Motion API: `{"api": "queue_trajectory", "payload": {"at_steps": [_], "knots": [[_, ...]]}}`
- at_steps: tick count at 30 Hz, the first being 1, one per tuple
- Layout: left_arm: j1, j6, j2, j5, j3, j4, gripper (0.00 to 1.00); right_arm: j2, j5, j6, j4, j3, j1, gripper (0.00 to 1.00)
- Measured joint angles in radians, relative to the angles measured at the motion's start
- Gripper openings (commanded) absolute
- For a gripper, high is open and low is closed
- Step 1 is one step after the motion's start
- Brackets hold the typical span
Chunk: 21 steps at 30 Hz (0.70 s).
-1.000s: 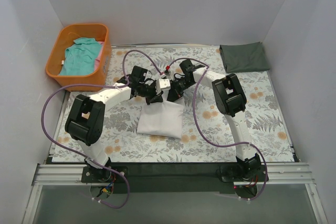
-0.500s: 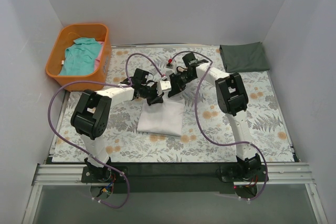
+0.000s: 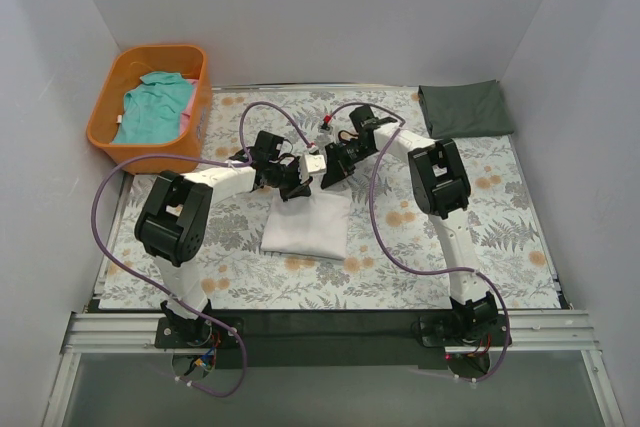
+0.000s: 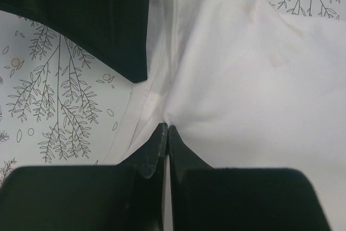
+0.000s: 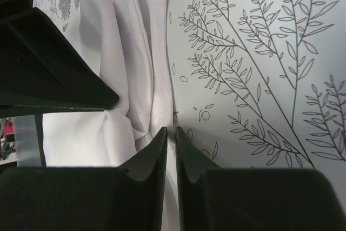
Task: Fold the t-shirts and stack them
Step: Fold the tshirt
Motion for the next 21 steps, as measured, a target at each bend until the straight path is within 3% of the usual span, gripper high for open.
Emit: {"api": "queue_trajectory", "payload": {"at_steps": [10, 21], "knots": [[0.0, -0.001, -0.054, -0.006, 0.003, 0.0, 0.0, -0.001, -0.113, -0.008, 0.006, -0.084, 0.009, 0.1], [0.01, -0.002, -0.057, -0.026, 0.019, 0.033, 0.0, -0.001, -0.134, -0.012, 0.006, -0.095, 0.01, 0.1]]}}
